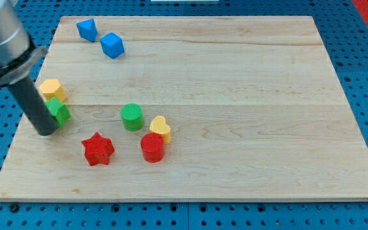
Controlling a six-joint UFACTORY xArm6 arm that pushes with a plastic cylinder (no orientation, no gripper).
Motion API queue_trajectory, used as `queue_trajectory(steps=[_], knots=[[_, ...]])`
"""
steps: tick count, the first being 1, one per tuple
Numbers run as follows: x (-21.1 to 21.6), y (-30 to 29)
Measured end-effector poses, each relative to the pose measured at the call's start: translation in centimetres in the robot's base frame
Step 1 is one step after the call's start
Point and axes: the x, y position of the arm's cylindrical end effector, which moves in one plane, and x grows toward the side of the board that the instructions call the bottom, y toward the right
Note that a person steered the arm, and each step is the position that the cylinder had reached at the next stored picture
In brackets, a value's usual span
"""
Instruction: Push green star below blue triangle
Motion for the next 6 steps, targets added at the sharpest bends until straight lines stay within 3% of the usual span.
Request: queue_trajectory(steps=[2,6], knots=[[-0.1,-3.9],[-2.2,5.5]])
